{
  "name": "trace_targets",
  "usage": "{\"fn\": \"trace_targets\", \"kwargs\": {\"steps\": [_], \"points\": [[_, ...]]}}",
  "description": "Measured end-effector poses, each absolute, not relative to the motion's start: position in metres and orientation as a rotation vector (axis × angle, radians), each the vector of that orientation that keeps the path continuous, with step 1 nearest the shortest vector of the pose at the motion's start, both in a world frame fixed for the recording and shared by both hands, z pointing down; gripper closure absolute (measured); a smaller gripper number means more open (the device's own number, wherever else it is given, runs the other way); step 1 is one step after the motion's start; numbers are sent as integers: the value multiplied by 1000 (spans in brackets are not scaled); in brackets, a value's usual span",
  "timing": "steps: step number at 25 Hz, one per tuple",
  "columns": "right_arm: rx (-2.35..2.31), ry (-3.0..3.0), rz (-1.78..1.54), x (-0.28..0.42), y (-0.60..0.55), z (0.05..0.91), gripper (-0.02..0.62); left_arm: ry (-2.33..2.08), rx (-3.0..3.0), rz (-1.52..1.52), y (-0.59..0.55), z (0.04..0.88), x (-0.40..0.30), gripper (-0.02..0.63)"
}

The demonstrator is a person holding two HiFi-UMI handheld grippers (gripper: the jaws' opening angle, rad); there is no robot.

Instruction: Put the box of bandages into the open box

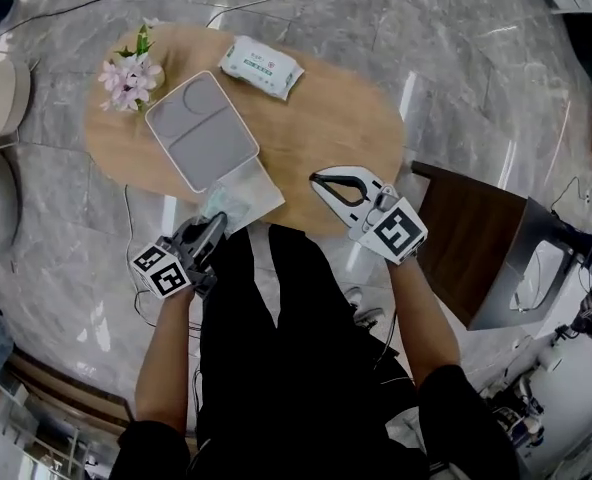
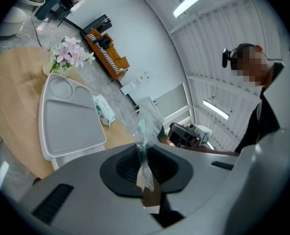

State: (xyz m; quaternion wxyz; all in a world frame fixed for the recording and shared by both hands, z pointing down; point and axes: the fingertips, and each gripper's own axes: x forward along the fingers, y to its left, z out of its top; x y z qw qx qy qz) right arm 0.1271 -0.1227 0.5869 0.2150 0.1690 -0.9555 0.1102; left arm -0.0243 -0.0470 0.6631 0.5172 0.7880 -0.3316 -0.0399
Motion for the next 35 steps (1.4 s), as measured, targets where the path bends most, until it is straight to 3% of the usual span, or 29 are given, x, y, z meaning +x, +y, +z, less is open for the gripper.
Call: {"fn": "trace_targets", "kwargs": {"steps": [16,35], "points": [[509,-2674,512,106,-112,672,584,-761,1781,195,-22,801,-2,566],[503,-2662,558,98,-117,690,584,-746,1627,453,-31,850,1,566]]}}
